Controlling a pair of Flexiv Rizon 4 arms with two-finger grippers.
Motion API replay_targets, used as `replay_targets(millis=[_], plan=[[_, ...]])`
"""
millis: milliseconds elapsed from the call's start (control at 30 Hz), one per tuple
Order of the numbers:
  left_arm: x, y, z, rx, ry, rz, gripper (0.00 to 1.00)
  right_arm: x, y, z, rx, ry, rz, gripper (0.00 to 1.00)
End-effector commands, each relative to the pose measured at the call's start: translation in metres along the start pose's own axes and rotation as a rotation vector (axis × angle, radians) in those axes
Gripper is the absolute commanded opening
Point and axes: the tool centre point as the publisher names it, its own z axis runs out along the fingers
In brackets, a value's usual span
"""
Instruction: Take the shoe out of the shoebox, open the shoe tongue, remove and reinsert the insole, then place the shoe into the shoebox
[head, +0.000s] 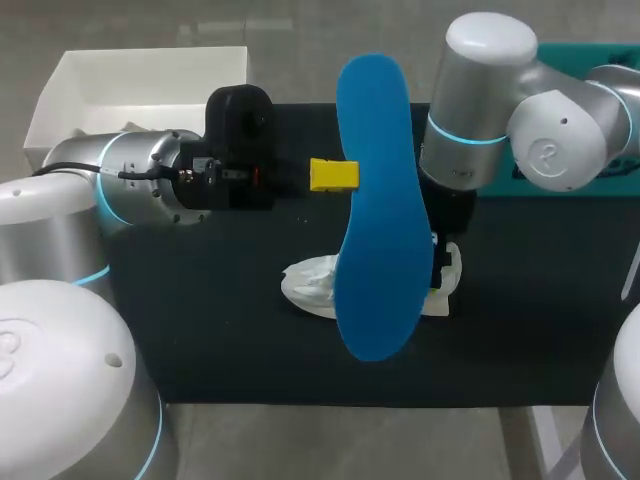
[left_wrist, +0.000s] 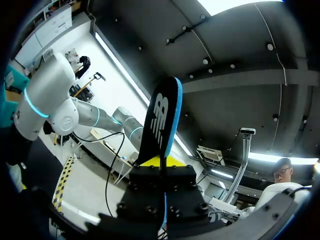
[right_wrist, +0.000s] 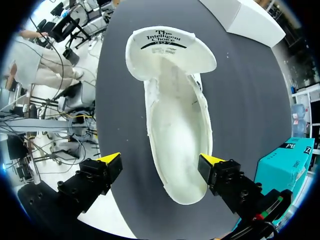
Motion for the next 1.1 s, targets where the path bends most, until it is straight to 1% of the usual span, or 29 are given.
replay_targets(millis=[33, 100, 300, 400, 500, 633, 700, 767, 1100], plan=[[-0.002, 0.001, 0.001, 0.001, 0.004, 0.001, 0.0, 0.001, 0.0, 0.0, 0.0, -0.003, 0.0, 1.0], [-0.002, 0.001, 0.001, 0.001, 0.004, 0.001, 0.0, 0.0, -0.004, -0.004, 0.002, -0.014, 0.001, 1.0], [-0.002, 0.001, 0.001, 0.001, 0.004, 0.001, 0.0, -0.001, -0.02, -0.031, 0.031, -0.072, 0.0, 1.0], [-0.002, 0.001, 0.001, 0.001, 0.004, 0.001, 0.0, -0.001, -0.026, -0.038, 0.034, -0.096, -0.029, 1.0], [-0.002, 0.001, 0.001, 0.001, 0.004, 0.001, 0.0, -0.005, -0.029, -0.037, 0.069, -0.096, -0.063, 1.0], [-0.002, 0.001, 0.001, 0.001, 0.004, 0.001, 0.0, -0.012, -0.031, -0.033, 0.071, -0.099, -0.06, 1.0], [-0.002, 0.001, 0.001, 0.001, 0.004, 0.001, 0.0, -0.015, -0.031, -0.033, 0.045, -0.101, -0.061, 1.0], [-0.002, 0.001, 0.001, 0.001, 0.004, 0.001, 0.0, -0.019, -0.031, -0.032, 0.06, -0.103, -0.057, 1.0], [-0.002, 0.001, 0.001, 0.001, 0.004, 0.001, 0.0, -0.019, -0.031, -0.032, 0.06, -0.103, -0.057, 1.0]])
